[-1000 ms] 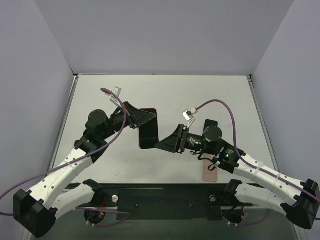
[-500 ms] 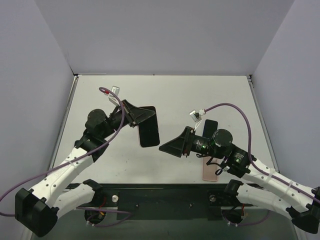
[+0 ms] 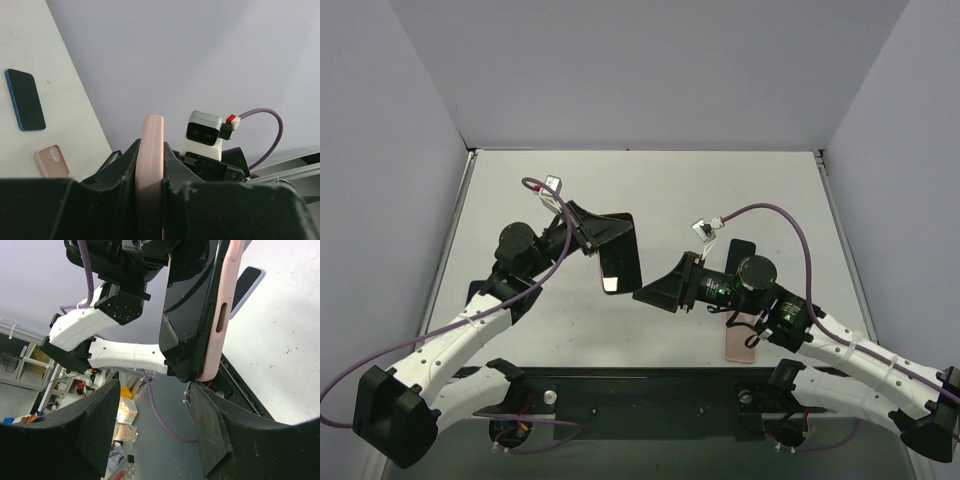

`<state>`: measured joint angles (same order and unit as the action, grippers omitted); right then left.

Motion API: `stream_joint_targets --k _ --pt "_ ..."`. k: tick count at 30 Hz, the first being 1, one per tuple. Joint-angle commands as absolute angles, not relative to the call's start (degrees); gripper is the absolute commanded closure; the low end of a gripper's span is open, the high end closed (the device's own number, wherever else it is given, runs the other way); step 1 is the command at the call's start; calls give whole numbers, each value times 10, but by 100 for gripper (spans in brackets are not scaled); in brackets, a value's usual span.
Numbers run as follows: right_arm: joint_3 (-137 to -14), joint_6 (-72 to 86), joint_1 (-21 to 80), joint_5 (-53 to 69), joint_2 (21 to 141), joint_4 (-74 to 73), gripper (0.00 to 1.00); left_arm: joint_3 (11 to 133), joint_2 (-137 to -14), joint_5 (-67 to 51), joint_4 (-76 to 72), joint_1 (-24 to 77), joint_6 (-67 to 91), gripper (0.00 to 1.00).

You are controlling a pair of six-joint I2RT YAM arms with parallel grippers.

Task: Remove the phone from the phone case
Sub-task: Remove the phone case from the phone.

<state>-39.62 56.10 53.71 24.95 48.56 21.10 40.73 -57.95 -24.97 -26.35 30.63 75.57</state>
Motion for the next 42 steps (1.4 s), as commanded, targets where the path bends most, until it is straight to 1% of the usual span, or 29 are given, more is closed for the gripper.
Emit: stream_joint_targets --k 1,4,11,14,19,22,26,28,29,30,31,32,33,34,35,36,37,38,39,40,42 --pt "-420 563 541 255 490 265 47 416 -575 -265 -362 306 801 100" --pt "-418 566 541 254 496 273 47 402 -577 -265 -402 307 830 100" --pt "-425 591 539 250 515 308 47 406 -570 -268 -380 316 815 100" --pt "-426 594 533 226 520 308 50 405 -575 -273 -386 328 813 100" --pt "-409 633 498 217 537 362 62 406 -583 -272 -402 357 815 100" --pt "-406 647 485 227 554 392 65 409 -584 -268 -402 375 808 100" --pt "-417 640 481 229 566 395 68 414 -587 -272 -401 384 809 100" --pt "-418 644 480 232 575 406 75 416 -591 -272 -403 388 809 100" --pt "-417 646 479 235 577 415 82 418 -592 -275 -402 388 808 100" --pt "-417 649 479 236 578 417 86 419 -593 -278 -401 388 807 100" --pt "-415 650 478 235 580 422 97 422 -594 -283 -394 388 804 97" --pt "-410 656 476 235 580 426 100 424 -593 -286 -389 387 801 86" --pt "-407 661 474 232 579 431 100 426 -590 -291 -372 384 790 79" --pt "-401 677 470 232 577 443 100 429 -588 -293 -365 382 783 66" --pt "-397 686 468 241 578 453 100 432 -585 -302 -350 377 765 60" --pt "-392 711 459 245 579 475 100 432 -578 -311 -342 374 755 52" --pt "-390 724 456 257 581 482 100 431 -573 -316 -328 362 739 47" --pt "-387 746 446 264 582 494 100 426 -563 -327 -325 356 731 33" --pt "-386 754 442 273 582 500 100 421 -554 -332 -322 339 722 29" --pt "-381 772 435 279 582 516 100 411 -541 -340 -323 331 719 22" --pt "-375 792 424 292 578 532 100 397 -515 -346 -322 306 709 21"
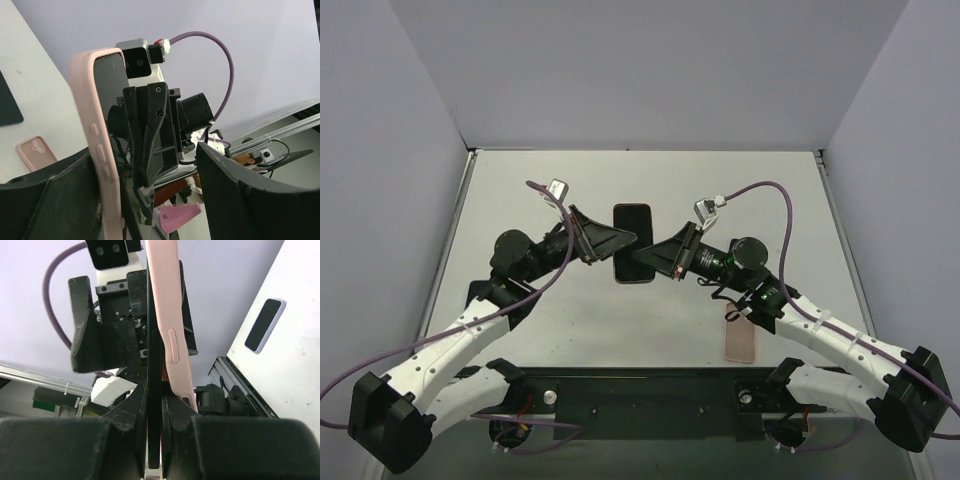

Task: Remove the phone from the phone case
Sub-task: Remove the phone case from the phone.

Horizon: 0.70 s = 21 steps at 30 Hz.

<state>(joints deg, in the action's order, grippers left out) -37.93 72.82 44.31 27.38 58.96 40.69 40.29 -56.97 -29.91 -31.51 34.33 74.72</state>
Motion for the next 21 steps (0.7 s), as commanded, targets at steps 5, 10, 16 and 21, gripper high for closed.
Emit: stream_joint_targets --k 5,10,16,21 --pt "-373 814 413 312 561 550 100 382 -488 -346 -304 304 676 30" --pt "-377 820 406 317 554 548 100 358 -484 -353 -320 303 682 42" --pt "-373 838 400 321 555 570 100 342 -472 -361 -352 304 695 35" --pt "-366 859 388 323 555 595 100 333 -453 -363 -327 304 687 25"
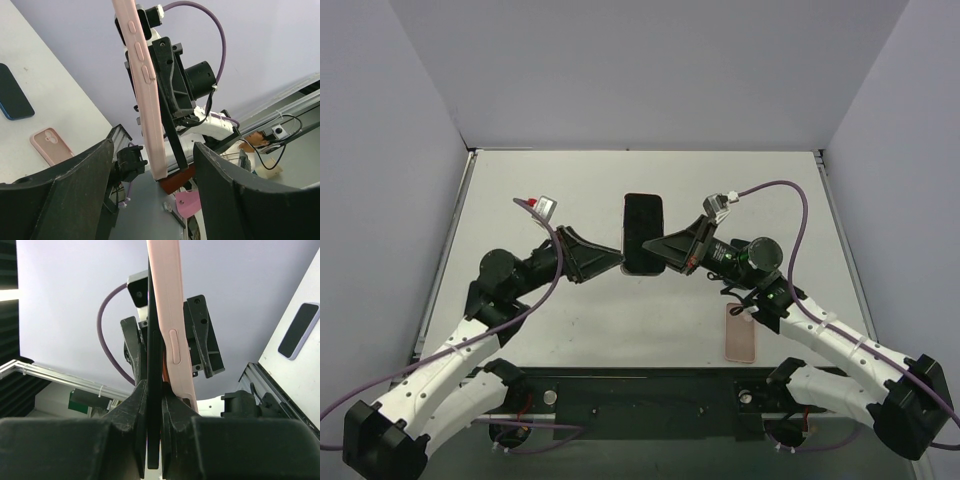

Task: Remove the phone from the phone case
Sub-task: Remove the phone case from the phone.

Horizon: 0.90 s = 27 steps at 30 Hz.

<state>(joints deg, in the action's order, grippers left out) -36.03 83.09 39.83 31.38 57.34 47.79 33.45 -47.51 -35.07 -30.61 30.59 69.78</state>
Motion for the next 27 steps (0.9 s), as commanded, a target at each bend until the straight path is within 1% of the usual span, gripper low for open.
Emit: stream_joint_targets --k 1,2,3,6,11,16,19,21,22,23,24,25,26,27 --pt "-364 864 388 323 555 599 100 331 -450 -365 -323 304 686 28" --pt "-362 867 388 323 557 609 100 331 -447 -365 -315 304 680 31" --pt "-360 874 388 323 558 614 100 332 -444 -363 -308 304 679 37" --pt "-358 881 387 326 563 634 100 337 -448 -355 -294 304 671 41" --pt "-358 876 388 328 562 630 100 352 -470 -356 -305 312 672 41" --pt "-355 870 388 327 559 623 100 356 -490 -338 -315 340 669 41" --pt "-355 860 389 328 554 608 100 366 -500 -325 -297 351 661 43" --pt "-356 849 389 329 551 593 100 376 -503 -309 -289 359 652 48" --pt "-359 837 390 329 546 586 100 380 -504 -302 -266 360 645 58" --pt "-361 826 391 330 544 558 100 390 -508 -284 -246 361 636 63" --pt "-366 804 393 330 535 542 100 397 -510 -275 -216 362 628 73" --pt "-366 796 392 328 527 510 100 411 -509 -253 -165 362 608 78" --pt "-365 780 394 327 521 496 100 418 -509 -232 -131 361 599 87" --pt "-365 773 395 329 511 473 100 435 -505 -189 -69 361 581 93"
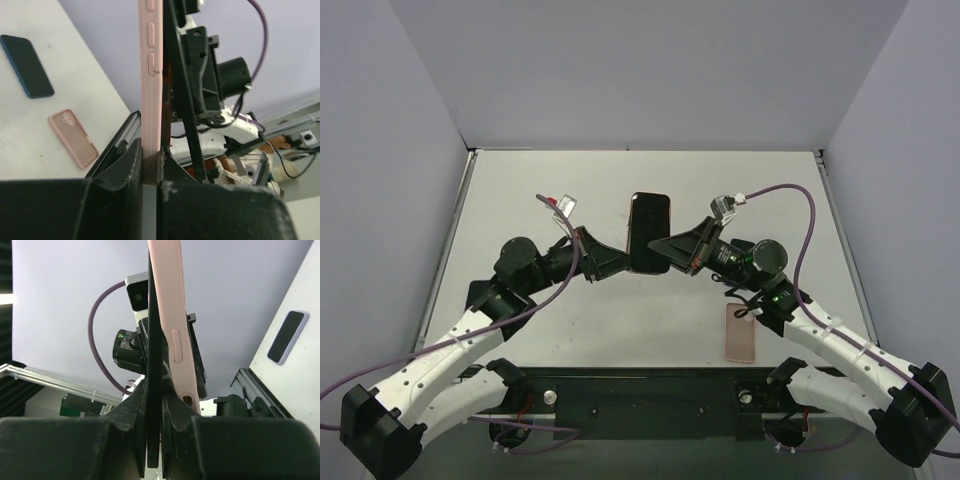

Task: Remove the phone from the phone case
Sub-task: Remove the phone case from the phone, then place the phone case at the center of the board.

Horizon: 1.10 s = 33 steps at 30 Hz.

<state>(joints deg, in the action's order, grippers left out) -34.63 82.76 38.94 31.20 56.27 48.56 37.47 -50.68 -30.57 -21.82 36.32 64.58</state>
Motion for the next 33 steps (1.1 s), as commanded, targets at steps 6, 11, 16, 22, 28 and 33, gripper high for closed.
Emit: stream_joint_targets --k 6,11,16,22,28,33 --pt "-381 649 393 313 436 255 100 421 -484 -65 -1 347 564 100" --pt "-432 527 387 249 367 45 100 384 -495 -55 -1 352 577 100" --pt "-496 426 383 119 314 -120 100 309 -522 -12 -116 457 660 100" --pt "-523 390 380 65 300 -170 100 204 -620 105 -289 654 788 100" --pt "-526 386 378 62 299 -181 100 231 -778 161 -426 730 814 100" --pt "-521 387 375 52 280 -192 100 236 -939 158 -623 733 866 100"
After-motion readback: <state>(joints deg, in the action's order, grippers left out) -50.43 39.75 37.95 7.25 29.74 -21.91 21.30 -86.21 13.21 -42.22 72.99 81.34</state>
